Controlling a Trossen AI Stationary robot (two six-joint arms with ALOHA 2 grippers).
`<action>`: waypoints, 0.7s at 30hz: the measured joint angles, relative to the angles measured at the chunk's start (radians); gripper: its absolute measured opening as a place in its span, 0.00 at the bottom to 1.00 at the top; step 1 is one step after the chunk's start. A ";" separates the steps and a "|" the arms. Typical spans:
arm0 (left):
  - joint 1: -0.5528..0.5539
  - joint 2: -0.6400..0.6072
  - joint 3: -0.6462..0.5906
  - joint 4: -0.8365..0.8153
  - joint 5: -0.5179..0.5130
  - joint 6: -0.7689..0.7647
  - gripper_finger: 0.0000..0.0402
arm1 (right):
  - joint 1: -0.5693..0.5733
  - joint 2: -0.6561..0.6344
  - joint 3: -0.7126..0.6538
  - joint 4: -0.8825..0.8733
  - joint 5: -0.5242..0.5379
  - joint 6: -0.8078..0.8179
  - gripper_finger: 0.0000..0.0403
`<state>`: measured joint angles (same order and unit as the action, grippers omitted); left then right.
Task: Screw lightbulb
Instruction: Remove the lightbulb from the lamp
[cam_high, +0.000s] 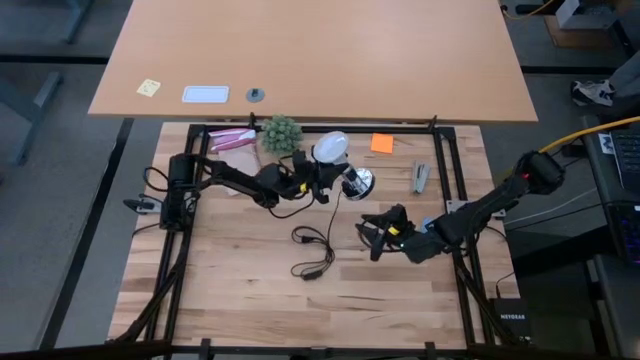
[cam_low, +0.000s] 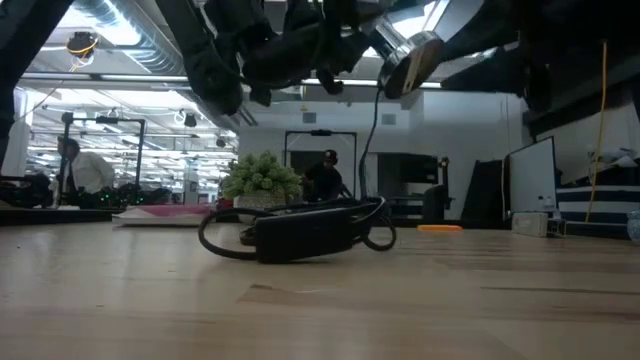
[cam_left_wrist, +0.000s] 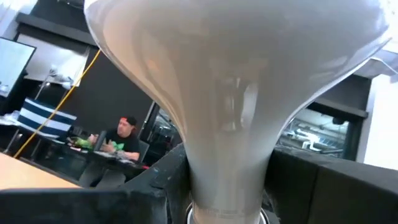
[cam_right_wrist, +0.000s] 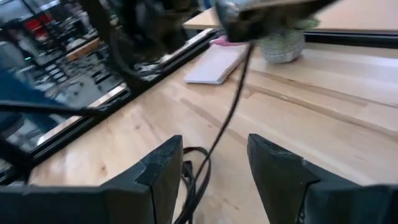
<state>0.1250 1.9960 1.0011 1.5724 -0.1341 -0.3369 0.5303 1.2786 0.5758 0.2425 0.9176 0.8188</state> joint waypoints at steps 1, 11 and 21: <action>-0.004 -0.002 0.000 0.000 0.000 0.000 0.39 | -0.003 0.015 0.000 0.003 0.010 0.013 0.47; -0.028 -0.028 0.001 -0.003 -0.015 -0.046 0.39 | -0.077 0.269 0.000 0.337 0.044 -0.053 0.47; -0.027 -0.051 0.002 -0.002 -0.047 -0.075 0.39 | -0.114 0.441 0.000 0.756 0.002 -0.219 0.47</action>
<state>0.0978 1.9454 1.0027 1.5707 -0.1811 -0.4118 0.4160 1.7198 0.5755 0.9984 0.9194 0.5997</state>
